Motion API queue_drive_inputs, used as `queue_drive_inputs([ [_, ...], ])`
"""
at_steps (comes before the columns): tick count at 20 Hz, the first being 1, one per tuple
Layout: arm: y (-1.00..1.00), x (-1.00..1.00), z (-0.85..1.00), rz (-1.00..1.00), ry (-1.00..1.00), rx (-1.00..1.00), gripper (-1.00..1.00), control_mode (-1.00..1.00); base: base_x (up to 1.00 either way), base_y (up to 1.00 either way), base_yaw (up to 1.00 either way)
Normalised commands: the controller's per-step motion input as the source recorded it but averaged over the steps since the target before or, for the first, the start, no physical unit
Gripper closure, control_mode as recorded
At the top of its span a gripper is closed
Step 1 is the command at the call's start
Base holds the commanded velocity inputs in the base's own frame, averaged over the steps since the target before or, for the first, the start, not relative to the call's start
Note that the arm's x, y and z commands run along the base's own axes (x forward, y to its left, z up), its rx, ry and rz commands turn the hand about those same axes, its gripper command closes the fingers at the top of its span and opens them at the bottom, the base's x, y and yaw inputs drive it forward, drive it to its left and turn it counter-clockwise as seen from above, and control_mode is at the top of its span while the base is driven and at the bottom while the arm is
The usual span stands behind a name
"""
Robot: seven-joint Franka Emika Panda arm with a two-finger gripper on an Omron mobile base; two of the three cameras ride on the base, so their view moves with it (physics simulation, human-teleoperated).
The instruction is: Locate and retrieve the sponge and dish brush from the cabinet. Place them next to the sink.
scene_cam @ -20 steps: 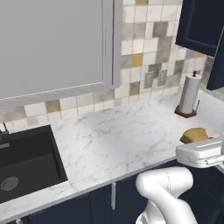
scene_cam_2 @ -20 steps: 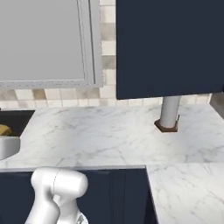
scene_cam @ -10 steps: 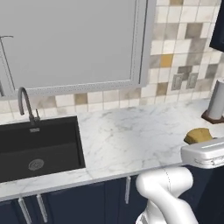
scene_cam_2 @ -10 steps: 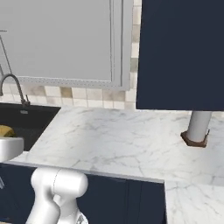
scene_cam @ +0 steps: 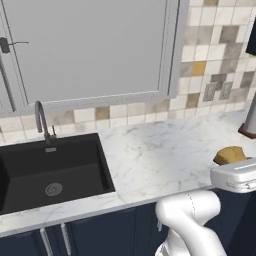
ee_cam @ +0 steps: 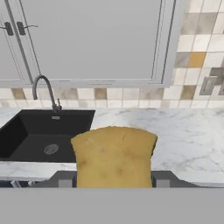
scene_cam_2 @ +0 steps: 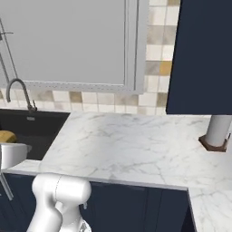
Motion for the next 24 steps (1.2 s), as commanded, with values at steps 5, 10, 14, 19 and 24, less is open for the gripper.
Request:
queue_drive_inputs([
  [5, 0.0, 0.0, 0.0, 0.0, 0.0, 0.0, 1.0, 1.0, 0.12, 0.45, -0.23],
  [10, 0.0, 0.0, 0.0, 0.0, 0.0, 0.0, 1.0, 1.0, 0.25, 0.42, -0.13],
  [14, 0.0, 0.0, 0.0, 0.0, 0.0, 0.0, 1.0, 1.0, 0.26, 0.45, -0.1],
  [19, 0.0, 0.0, 0.0, 0.0, 0.0, 0.0, 1.0, 1.0, 0.34, 0.44, -0.07],
  [24, 0.0, 0.0, 0.0, 0.0, 0.0, 0.0, 1.0, 1.0, 0.4, 0.37, -0.05],
])
